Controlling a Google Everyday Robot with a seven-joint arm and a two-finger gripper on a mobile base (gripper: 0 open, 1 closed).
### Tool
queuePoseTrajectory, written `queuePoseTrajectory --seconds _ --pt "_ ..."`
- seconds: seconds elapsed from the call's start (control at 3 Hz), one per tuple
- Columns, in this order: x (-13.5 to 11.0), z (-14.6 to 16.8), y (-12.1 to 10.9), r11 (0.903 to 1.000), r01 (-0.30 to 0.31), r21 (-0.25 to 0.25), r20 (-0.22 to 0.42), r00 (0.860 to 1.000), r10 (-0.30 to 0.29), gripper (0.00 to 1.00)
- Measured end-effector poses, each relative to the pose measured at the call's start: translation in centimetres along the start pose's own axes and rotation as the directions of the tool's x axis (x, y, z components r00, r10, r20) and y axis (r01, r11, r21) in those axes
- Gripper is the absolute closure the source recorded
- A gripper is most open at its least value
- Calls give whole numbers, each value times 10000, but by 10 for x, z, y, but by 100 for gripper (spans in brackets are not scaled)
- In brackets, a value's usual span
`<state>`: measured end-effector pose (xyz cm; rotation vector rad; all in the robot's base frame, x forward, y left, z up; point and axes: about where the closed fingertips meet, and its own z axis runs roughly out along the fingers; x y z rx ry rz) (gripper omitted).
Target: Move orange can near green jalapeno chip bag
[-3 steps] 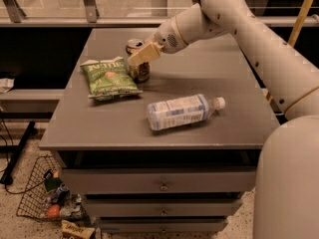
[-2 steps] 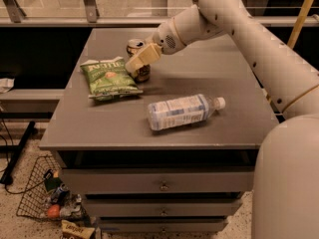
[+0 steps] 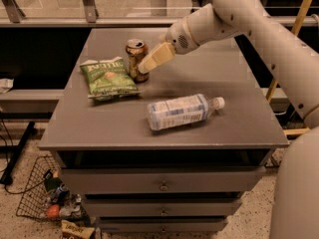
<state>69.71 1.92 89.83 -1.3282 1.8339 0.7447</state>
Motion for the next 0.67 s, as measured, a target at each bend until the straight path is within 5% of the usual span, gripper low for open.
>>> queuePoseTrajectory --seconds 0.33,0.67 --pt "26 -65 -6 9876 -508 1482 -305 9980 559 0" --pt "59 -149 -2 9345 -1268 3326 -227 9896 1423 0"
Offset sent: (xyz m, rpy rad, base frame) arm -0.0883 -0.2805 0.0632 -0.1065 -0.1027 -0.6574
